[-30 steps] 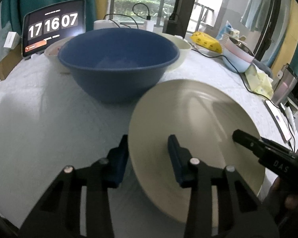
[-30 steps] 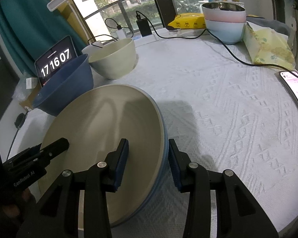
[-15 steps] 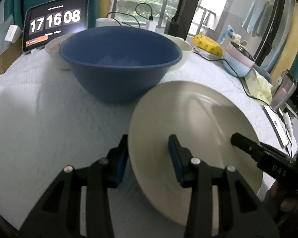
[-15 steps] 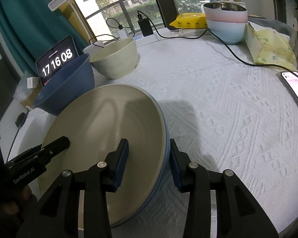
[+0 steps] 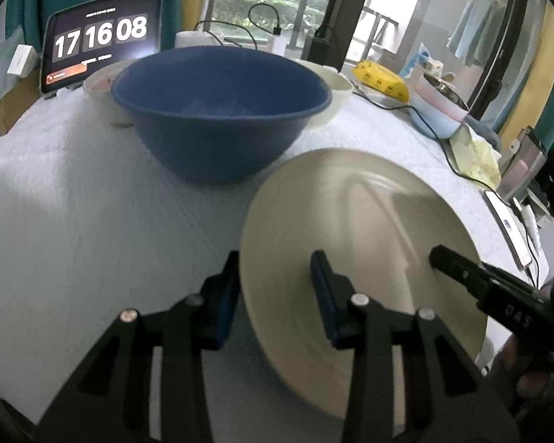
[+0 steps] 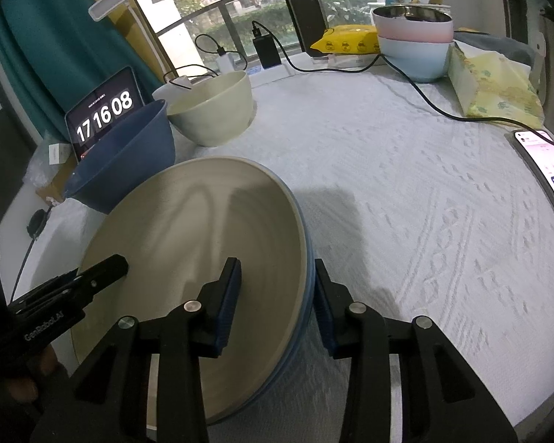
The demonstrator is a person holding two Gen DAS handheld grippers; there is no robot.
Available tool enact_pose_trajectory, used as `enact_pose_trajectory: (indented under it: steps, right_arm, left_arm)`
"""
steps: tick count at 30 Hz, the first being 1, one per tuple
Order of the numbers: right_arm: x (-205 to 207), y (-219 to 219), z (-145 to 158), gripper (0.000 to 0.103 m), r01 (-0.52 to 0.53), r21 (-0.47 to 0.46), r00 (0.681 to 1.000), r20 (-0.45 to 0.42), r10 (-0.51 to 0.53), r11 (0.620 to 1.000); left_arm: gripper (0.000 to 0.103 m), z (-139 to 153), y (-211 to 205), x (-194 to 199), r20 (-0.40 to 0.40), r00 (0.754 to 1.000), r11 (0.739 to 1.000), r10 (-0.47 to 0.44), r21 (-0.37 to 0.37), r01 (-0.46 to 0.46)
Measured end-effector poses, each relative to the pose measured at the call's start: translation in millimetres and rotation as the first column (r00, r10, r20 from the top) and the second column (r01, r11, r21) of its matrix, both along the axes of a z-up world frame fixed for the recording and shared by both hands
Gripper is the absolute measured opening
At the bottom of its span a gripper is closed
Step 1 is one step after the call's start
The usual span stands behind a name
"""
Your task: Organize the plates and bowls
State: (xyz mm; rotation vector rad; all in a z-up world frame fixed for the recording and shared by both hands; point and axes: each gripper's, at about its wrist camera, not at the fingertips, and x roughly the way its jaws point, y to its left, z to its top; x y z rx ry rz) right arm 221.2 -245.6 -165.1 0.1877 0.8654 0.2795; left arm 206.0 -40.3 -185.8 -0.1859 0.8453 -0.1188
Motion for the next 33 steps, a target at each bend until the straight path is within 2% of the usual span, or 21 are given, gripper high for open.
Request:
enact_pose_trajectory:
  steps: [16, 33]
  right_arm:
    - [-29, 13, 13, 0.040, 0.000, -0.032, 1.000, 0.029, 0.001, 0.999]
    - [-43, 70, 17, 0.040, -0.091, -0.052, 0.995, 0.025, 0.092, 0.995]
  left_arm:
    - [0.039, 6, 14, -35, 0.022, 1.000, 1.000, -0.002, -0.020, 0.002]
    - [0.038, 5, 66, -68, 0.035, 0.995, 0.995, 0.090, -0.041, -0.088]
